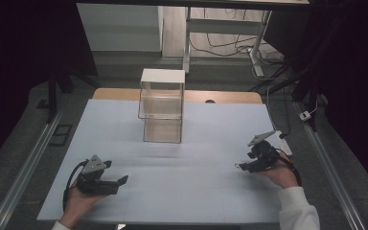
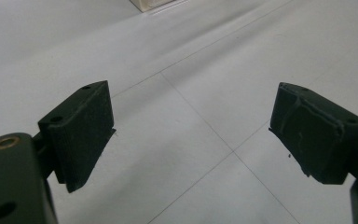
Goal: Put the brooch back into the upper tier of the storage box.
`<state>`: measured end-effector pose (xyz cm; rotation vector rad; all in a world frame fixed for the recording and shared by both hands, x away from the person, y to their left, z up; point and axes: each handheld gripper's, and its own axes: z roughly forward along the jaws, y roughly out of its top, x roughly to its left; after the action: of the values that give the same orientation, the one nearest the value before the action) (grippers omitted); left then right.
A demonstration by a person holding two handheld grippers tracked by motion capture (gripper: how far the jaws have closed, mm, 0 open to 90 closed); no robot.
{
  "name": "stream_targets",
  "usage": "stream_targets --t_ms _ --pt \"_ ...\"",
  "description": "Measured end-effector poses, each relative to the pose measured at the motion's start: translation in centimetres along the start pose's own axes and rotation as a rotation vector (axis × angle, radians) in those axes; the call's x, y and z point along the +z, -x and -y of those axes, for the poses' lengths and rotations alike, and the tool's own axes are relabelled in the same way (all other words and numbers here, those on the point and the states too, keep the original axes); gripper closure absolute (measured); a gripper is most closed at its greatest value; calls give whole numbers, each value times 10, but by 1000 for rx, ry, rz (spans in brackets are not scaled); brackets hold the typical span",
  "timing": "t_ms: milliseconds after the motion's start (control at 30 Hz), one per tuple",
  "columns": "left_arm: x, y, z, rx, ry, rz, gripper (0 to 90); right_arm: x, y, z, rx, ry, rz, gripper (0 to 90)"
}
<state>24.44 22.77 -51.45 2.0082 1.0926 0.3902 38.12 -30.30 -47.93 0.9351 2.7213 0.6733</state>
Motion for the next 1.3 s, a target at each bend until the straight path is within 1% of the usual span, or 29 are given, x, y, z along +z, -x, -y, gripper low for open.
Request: stream_targets --t_ms 167,333,400,433,567,633,700,733,767,833,867,900,933,967,1000,1033,1300 --pt "0 0 0 1 0 -1 136 5 1 2 1 -28 -10 383" --pt "0 0 0 1 -1 0 136 9 0 2 -12 -55 -25 431" --pt "0 0 0 2 -2 1 136 9 0 2 -14 -59 -26 441" --pt "0 0 0 3 -2 1 136 10 0 2 -18 -65 -27 460" --pt "-1 0 0 3 -1 2 136 11 0 3 -14 -71 -29 493" --pt "-1 0 0 3 1 1 137 12 0 3 -18 -77 -35 528" --pt "-1 0 -1 2 1 0 137 12 1 3 -19 -79 -37 540" --pt "0 0 -1 1 0 1 137 13 1 3 -16 -87 -45 567" --pt "0 0 -1 1 -1 1 137 13 1 3 -16 -87 -45 567" --pt "0 0 0 1 -1 0 137 14 0 4 -23 -98 -42 618" --pt "0 0 0 2 -1 1 137 14 0 4 -23 -98 -42 618" --pt "0 0 0 1 -1 0 137 14 0 4 -24 -99 -29 661" --pt "-1 0 0 2 -1 -1 137 14 0 4 -22 -99 -23 680" --pt "-1 0 0 2 -1 0 137 14 0 4 -22 -99 -23 680" --pt "-1 0 0 2 -1 0 137 14 0 4 -22 -100 -26 751" --pt "-1 0 0 3 0 0 137 14 -1 5 -31 -96 -24 787" --pt "-2 -1 0 2 2 -3 137 13 -2 4 -45 -98 -20 796"
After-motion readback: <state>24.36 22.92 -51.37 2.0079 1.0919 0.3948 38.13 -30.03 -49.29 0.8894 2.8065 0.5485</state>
